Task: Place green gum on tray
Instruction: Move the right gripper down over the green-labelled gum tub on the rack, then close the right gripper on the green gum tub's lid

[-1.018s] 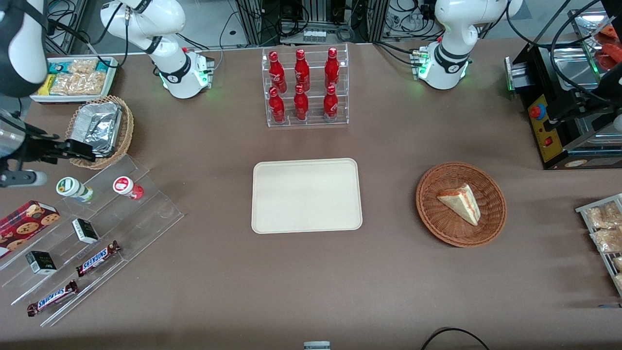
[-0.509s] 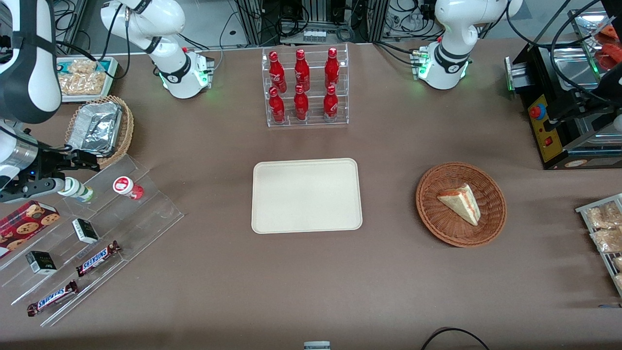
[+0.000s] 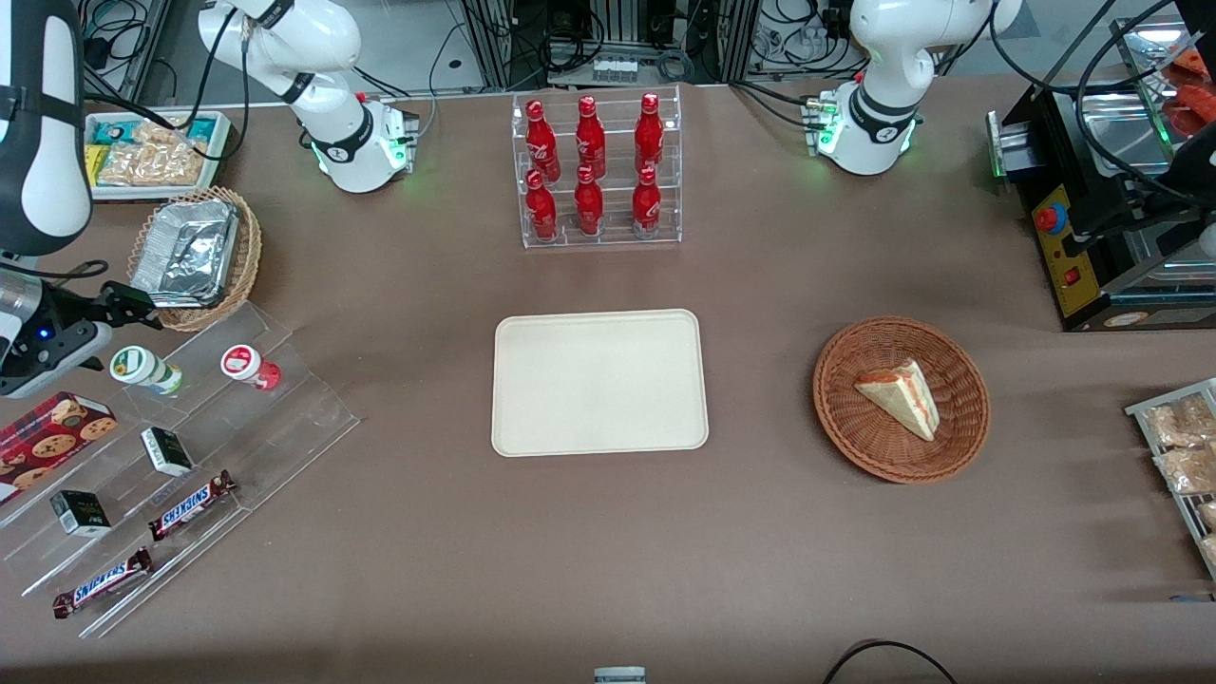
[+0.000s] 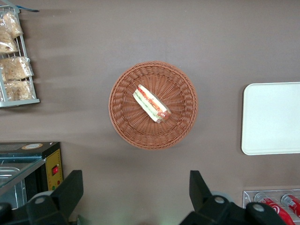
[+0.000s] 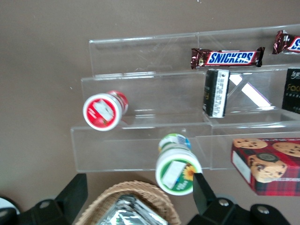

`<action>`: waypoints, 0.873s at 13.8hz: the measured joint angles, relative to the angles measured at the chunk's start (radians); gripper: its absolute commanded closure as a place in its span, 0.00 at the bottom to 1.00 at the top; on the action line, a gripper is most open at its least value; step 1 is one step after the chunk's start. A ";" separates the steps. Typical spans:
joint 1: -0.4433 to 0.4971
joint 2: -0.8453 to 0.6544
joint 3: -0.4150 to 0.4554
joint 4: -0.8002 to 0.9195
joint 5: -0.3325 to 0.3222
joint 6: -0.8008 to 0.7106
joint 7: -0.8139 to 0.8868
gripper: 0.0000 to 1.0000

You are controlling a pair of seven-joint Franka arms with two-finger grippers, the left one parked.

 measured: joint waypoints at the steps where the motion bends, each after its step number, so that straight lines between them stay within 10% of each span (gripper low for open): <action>1: -0.012 0.000 0.000 -0.012 0.000 0.024 -0.040 0.00; 12: -0.082 0.034 -0.001 -0.114 0.000 0.228 -0.159 0.00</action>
